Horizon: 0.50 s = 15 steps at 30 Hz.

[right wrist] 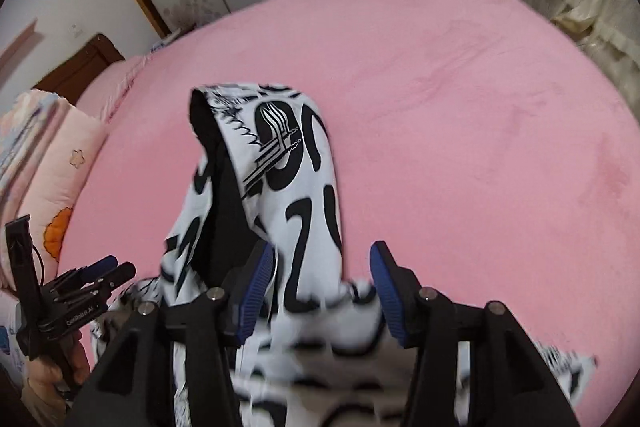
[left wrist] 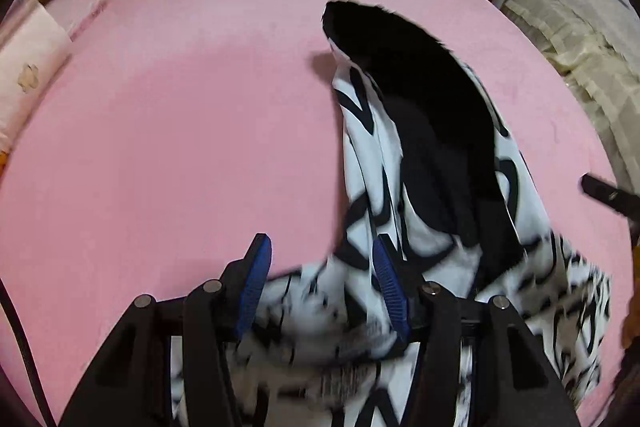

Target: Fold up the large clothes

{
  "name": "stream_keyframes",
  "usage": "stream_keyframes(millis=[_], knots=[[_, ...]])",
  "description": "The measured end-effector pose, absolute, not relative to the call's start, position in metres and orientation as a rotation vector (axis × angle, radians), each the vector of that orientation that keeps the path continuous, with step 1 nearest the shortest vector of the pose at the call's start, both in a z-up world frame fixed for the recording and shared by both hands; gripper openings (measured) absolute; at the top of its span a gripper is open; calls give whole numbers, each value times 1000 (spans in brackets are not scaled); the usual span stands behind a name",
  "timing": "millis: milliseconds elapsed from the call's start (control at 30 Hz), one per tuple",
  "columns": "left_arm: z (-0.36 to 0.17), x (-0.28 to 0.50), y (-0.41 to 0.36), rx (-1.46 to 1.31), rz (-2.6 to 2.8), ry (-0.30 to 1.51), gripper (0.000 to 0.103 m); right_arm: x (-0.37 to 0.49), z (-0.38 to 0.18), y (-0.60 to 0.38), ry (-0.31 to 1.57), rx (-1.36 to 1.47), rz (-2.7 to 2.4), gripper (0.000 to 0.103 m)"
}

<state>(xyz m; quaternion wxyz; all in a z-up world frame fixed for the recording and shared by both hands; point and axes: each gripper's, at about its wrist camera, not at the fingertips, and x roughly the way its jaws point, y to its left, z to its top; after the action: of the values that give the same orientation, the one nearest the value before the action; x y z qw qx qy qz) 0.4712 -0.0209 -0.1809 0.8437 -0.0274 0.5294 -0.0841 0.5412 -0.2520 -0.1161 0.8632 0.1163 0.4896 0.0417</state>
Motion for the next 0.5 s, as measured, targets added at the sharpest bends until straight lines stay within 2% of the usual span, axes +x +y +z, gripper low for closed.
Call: stream_keyframes(millis=[233, 500], knots=[[-222, 545, -30, -127, -186, 1191, 51, 612, -163, -254, 1065, 256, 59, 51], [-258, 583, -35, -236, -247, 1244, 51, 660, -200, -243, 1105, 319, 149, 51]])
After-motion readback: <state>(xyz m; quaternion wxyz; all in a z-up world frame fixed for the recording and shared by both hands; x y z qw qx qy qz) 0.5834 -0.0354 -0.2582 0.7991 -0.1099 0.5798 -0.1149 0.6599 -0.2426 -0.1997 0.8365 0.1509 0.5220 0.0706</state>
